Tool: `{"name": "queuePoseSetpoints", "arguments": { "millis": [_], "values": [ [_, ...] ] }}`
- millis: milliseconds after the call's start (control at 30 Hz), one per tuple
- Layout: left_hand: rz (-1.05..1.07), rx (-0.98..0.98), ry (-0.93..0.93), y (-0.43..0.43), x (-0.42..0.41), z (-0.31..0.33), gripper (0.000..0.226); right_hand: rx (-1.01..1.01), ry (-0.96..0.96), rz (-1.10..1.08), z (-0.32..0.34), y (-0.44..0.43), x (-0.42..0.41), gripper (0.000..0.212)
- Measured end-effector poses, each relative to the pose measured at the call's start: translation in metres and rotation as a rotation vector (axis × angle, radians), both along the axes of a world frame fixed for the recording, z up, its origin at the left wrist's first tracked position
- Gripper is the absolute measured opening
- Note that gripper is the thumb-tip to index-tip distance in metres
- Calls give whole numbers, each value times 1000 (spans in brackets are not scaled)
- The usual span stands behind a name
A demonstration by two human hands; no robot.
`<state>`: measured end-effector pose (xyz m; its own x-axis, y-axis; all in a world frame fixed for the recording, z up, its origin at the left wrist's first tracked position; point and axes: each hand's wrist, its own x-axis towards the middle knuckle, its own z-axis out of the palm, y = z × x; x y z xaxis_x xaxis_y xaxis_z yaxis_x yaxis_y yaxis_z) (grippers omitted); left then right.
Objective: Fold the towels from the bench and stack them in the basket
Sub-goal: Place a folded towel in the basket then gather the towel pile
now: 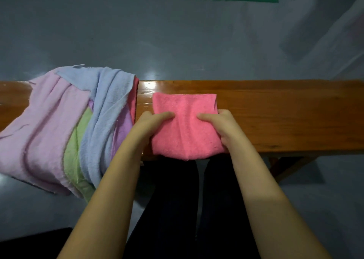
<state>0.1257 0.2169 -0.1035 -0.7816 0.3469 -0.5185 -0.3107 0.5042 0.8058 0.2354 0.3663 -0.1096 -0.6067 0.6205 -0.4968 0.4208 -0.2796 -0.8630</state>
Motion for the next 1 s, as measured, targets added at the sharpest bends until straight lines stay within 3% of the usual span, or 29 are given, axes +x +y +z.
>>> {"name": "queuePoseSetpoints", "arguments": {
  "millis": [67, 133, 367, 700, 900, 1000],
  "values": [
    [-14, 90, 43, 2, 3, 0, 30, -66, 69, -26, 1, -1, 7, 13],
    [-102, 111, 235, 3, 10, 5, 18, -27, 149, -51, 4, 0, 16, 12],
    [-354, 287, 495, 40, 62, 29, 8, 344, 318, -139, 23, 21, 97, 16],
    [-715, 549, 468, 140, 230, 75, 9, 537, 316, -663, 73, 45, 304, 13],
    [-1002, 686, 459, 182, 347, 88, 29, 675, 259, -956, 87, 32, 430, 11],
    [-1151, 678, 417, 191, 409, 85, 14, 709, 194, -1096, 79, 18, 492, 17]
  ]
}}
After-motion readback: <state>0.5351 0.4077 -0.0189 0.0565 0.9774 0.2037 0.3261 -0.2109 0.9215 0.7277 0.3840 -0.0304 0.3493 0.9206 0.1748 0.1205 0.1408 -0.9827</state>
